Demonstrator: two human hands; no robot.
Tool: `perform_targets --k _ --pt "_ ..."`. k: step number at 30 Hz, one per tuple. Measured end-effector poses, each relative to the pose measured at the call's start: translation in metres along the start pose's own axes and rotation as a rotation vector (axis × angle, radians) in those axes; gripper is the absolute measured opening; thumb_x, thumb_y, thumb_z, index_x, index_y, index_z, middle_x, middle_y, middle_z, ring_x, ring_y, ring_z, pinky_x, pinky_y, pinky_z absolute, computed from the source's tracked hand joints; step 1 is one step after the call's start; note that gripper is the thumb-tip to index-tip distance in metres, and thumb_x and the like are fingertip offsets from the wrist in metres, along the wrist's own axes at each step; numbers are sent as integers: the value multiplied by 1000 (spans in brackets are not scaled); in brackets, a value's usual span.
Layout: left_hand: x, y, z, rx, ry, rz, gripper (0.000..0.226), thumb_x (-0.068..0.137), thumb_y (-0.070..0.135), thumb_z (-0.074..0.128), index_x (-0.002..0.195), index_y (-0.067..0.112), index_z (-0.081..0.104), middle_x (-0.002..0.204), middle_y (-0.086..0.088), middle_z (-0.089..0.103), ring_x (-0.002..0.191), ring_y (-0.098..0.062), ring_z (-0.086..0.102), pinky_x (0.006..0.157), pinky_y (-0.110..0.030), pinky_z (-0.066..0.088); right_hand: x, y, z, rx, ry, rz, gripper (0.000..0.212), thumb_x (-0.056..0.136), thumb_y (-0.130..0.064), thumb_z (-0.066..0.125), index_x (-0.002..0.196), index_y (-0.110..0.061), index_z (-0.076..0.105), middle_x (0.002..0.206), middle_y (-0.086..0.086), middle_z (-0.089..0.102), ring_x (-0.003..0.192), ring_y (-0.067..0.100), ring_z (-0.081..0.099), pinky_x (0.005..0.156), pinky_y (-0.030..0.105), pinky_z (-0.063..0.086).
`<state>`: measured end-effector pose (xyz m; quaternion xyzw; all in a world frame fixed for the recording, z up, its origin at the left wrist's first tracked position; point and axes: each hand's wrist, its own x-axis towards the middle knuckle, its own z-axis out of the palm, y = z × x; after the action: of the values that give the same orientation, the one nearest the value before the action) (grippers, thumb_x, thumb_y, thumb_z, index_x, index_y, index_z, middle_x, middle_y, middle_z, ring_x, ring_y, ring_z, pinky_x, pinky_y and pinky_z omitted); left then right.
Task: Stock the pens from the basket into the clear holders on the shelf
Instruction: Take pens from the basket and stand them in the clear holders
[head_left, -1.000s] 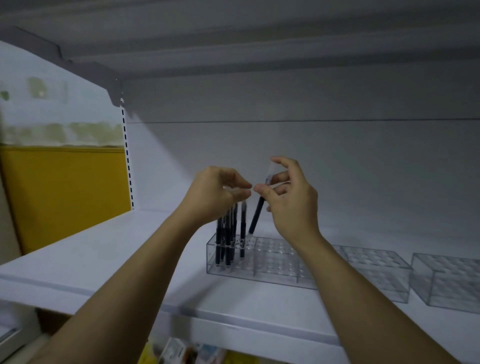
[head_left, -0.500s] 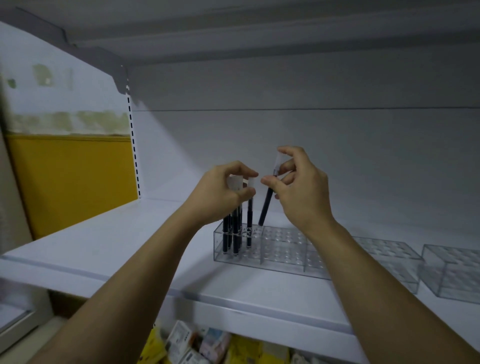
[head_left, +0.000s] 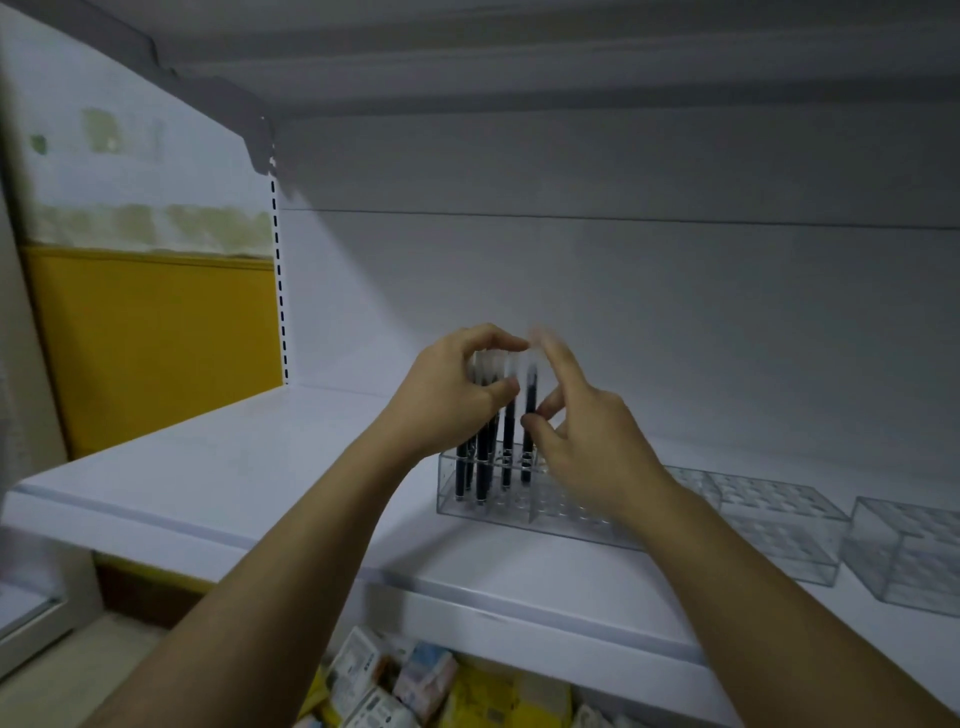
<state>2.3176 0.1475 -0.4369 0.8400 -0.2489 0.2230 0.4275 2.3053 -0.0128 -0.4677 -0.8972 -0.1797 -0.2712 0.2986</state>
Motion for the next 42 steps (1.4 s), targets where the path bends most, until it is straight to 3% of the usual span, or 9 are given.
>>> perform_targets --k 3,7,12,15,18,23,33,38,42 --pt "-1 0 1 43 12 -6 32 89 19 65 119 30 59 99 7 55 66 -3 53 62 -14 42 0 1 -1 -3 -48 7 79 94 -20 59 144 -54 9 93 -8 62 79 11 64 78 31 56" --pt "-3 2 1 70 12 10 37 89 20 64 123 31 56 125 6 56 108 -11 54 89 -23 43 -2 1 -3 69 -69 45 79 93 -17 60 144 -55 14 88 -12 62 74 9 65 73 27 56" --pt "-2 2 0 211 -18 41 49 90 22 63 135 30 48 139 4 47 125 -13 45 96 -19 31 -3 0 -6 74 -83 47 89 92 -16 62 147 -55 4 104 -6 62 69 6 64 72 26 56" --pt "-5 5 -5 271 -14 70 58 89 24 65 142 32 41 146 5 39 131 -15 40 104 -24 30 -7 -4 -11 56 -10 58 89 90 -28 65 148 -51 2 124 -3 56 97 11 63 90 32 53" --pt "-13 10 -12 353 29 126 58 89 28 64 142 31 41 147 6 39 134 -16 36 110 -32 32 -12 -6 -25 -28 25 64 86 88 -38 66 150 -45 7 138 -4 48 119 13 51 101 36 46" --pt "-36 26 -16 443 82 216 56 90 29 62 142 28 42 147 7 40 136 -15 31 111 -30 26 -34 -18 -53 -201 9 38 81 87 -47 63 151 -39 15 149 -7 35 131 16 41 107 36 39" --pt "-131 42 23 390 -8 299 55 89 36 63 140 27 45 144 8 45 133 -13 39 108 -29 33 -140 -33 -69 -291 0 62 76 86 -49 63 149 -40 22 148 -10 34 131 16 39 107 34 37" --pt "-191 36 58 394 -41 363 50 86 38 61 132 20 55 133 0 56 122 -21 50 100 -36 39 -208 -21 -55 -312 34 65 67 85 -40 68 144 -32 37 139 -8 44 125 14 42 104 33 38" --pt "-243 19 99 355 -167 299 51 86 43 56 132 21 54 133 0 56 119 -23 52 98 -40 44 -273 6 -24 -314 80 71 57 81 -33 71 134 -23 52 127 -1 51 119 19 47 101 39 42"
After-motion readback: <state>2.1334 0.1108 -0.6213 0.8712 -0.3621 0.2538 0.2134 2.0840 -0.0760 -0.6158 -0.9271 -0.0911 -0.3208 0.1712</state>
